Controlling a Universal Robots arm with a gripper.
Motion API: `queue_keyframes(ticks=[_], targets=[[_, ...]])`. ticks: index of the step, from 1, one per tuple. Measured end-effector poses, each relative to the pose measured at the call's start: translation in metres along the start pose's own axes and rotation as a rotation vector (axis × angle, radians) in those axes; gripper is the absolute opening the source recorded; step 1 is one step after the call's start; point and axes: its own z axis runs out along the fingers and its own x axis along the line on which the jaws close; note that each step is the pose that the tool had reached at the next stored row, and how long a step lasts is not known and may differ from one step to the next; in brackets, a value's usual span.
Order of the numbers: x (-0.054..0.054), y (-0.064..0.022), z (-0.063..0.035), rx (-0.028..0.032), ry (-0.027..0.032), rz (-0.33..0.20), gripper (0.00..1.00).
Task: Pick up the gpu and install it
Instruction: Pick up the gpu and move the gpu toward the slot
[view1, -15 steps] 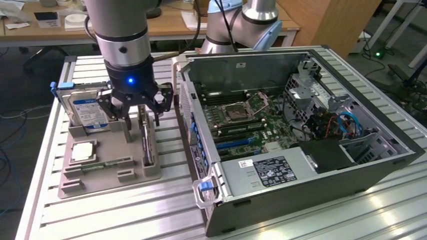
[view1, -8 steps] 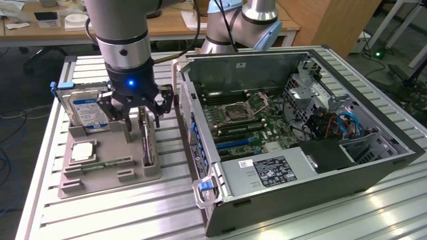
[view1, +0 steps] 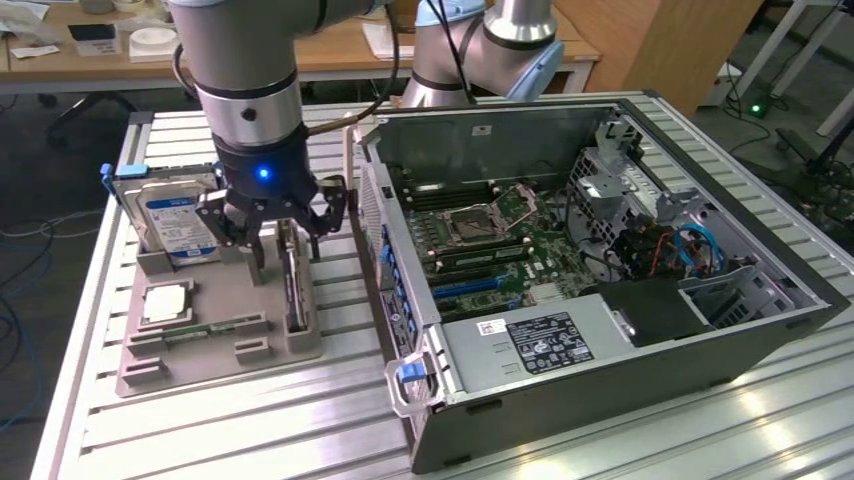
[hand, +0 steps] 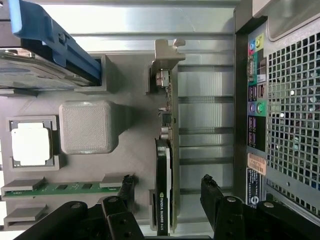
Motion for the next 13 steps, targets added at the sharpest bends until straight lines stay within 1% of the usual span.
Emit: queue_keyframes(ticks=[4,10,13], targets=[[0.000,0.0000,0.0046,0.0036,-0.0002,0.000,0.65],[0.000,0.0001,0.0117,0.0155,-0.0006,0.000,0.65],[0.000,0.0009,0.0152,0.0194,-0.0008,-0.001,0.65]])
